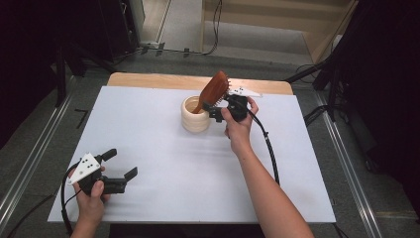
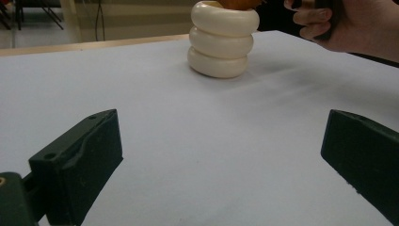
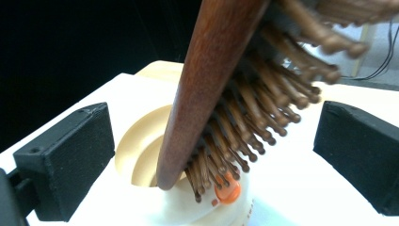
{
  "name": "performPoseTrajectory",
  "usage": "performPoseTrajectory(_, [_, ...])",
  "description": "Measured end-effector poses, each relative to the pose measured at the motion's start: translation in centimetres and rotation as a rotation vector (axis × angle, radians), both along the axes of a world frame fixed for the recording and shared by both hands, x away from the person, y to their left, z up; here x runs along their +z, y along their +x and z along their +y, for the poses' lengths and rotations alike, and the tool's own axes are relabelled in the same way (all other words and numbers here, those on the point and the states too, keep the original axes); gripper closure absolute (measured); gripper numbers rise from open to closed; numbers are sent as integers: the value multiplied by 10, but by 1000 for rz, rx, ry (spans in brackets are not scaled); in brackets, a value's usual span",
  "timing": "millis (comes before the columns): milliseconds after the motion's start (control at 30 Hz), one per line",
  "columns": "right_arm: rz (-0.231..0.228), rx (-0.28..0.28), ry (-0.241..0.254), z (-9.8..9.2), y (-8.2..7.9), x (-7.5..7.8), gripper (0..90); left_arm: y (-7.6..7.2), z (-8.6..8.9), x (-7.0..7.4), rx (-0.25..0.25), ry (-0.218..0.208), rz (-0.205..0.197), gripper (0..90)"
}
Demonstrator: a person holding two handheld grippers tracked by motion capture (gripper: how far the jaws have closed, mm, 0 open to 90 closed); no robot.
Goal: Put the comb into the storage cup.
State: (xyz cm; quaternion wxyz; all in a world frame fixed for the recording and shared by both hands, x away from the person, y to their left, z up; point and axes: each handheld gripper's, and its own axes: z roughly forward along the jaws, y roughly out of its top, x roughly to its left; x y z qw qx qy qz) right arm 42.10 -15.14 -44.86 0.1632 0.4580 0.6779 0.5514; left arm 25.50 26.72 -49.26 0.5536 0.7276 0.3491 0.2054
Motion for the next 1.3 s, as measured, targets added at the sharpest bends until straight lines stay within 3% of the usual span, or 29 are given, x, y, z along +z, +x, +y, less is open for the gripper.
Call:
performPoseTrajectory(233, [-28, 6, -14, -8, -12, 1, 0, 0, 0, 0, 2, 1, 0, 0])
performPoseTrajectory(333, [-44, 14, -43, -11, -20, 2, 0, 0, -1, 0, 2, -2, -1, 0])
performPoseTrajectory(867, [-99, 40, -55, -26, -49, 5, 0, -1, -1, 0, 0, 2, -4, 0])
performPoseTrajectory(1300, [-116, 48, -87, -42, -69, -1, 0, -1, -2, 0, 4, 7, -4, 0])
